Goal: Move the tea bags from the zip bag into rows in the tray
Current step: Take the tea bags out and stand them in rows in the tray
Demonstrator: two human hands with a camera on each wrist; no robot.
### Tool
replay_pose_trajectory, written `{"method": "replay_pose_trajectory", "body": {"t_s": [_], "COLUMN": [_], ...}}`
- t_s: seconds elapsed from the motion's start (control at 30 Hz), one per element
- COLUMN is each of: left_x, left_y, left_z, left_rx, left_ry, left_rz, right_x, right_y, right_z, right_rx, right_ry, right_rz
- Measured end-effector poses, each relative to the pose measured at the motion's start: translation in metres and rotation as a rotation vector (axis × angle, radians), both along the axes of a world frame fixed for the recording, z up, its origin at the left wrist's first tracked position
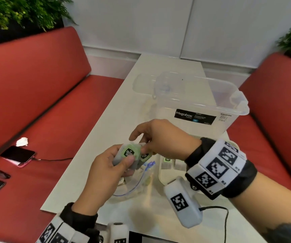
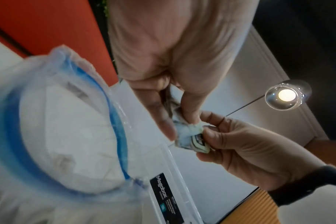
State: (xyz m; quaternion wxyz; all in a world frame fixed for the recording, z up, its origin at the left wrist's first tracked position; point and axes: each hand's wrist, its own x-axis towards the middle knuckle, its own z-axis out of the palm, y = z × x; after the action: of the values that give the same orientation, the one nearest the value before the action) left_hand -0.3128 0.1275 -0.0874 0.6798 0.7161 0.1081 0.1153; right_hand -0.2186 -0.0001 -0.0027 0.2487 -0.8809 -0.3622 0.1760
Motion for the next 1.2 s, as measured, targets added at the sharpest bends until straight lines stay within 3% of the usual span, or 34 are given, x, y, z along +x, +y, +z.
{"method": "replay_pose_trajectory", "body": {"t_s": [0.1,0.2,0.43,0.6,0.8,0.97,1.2], "left_x": [0.004,0.007,0.018,0.029,0.039,0.044,0.049], "left_y": [-0.009,-0.014,-0.025,-0.041,-0.041,-0.04,-0.049], "left_z": [-0.003,-0.005,0.006,0.012,0.01,0.007,0.005], "left_rx": [-0.109,-0.14,0.058,0.032,-0.114,-0.072,0.068], "left_ry": [-0.002,-0.011,-0.043,-0.072,-0.067,-0.065,-0.097], "left_rz": [-0.014,-0.019,-0.181,-0.334,-0.3,-0.295,-0.379], "right_x": [0.006,0.011,0.02,0.025,0.029,0.022,0.029], "right_y": [-0.013,-0.024,-0.041,-0.043,-0.064,-0.077,-0.083], "right_z": [0.003,0.009,0.026,0.028,0.028,0.017,0.004], "right_rx": [0.022,0.022,-0.157,-0.154,0.071,-0.047,-0.122], "right_ry": [0.003,-0.11,-0.231,-0.221,-0.303,-0.173,-0.308], "right_rz": [-0.053,-0.109,0.008,0.051,-0.241,-0.232,-0.178]}}
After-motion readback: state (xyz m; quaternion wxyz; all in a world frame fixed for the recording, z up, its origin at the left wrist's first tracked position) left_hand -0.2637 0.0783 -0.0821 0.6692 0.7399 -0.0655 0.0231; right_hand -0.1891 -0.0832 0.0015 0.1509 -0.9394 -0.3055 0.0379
